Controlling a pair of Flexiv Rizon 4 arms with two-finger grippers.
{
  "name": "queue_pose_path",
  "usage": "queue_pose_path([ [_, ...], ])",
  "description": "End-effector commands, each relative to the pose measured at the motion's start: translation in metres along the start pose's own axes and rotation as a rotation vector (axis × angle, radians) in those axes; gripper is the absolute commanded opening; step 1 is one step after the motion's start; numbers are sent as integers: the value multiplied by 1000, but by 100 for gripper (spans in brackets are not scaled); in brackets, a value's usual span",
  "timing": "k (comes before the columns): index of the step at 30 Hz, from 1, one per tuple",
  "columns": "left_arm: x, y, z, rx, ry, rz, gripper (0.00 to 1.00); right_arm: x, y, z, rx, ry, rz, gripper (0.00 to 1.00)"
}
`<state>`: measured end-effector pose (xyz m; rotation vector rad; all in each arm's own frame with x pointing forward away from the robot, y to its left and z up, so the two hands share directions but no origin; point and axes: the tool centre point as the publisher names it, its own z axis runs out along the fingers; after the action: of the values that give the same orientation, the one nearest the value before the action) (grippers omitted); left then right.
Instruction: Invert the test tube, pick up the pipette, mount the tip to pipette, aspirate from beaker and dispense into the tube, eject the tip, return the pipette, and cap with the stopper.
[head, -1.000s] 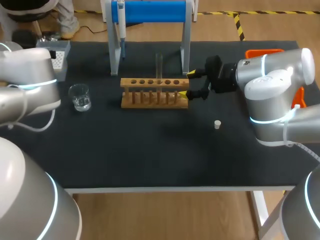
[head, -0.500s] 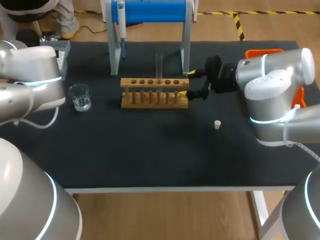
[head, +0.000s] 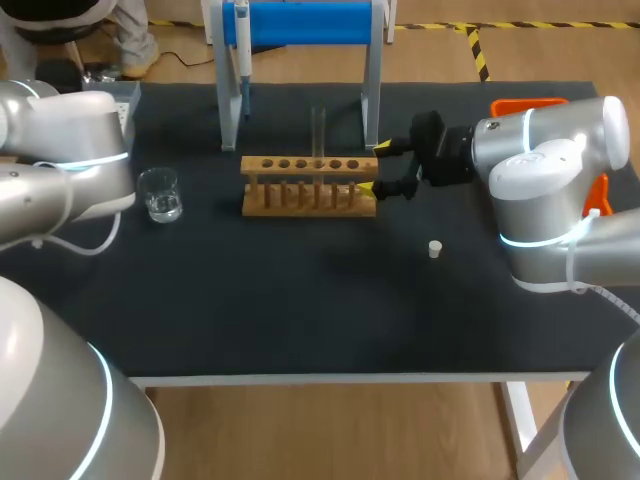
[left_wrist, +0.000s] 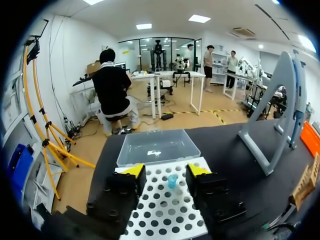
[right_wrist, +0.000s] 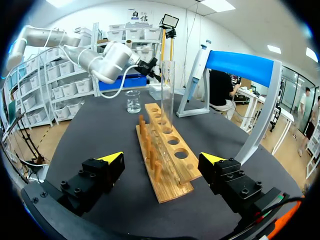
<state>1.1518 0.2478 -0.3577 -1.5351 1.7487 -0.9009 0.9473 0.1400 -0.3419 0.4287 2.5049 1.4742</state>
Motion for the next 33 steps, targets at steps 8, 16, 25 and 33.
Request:
queue_pose_path([
  [8, 1, 1, 5, -7, -6, -3, 41, 0, 0, 0, 1, 0, 0, 100],
  [16, 1, 3, 6, -11, -5, -4, 37, 0, 0, 0, 1, 0, 0, 100],
  [25, 1, 6, 7, -15, -6, -8, 35, 0, 0, 0, 1, 0, 0, 100],
  [33, 3, 8, 6, -20, -6, -10, 35, 0, 0, 0, 1, 0, 0, 100],
])
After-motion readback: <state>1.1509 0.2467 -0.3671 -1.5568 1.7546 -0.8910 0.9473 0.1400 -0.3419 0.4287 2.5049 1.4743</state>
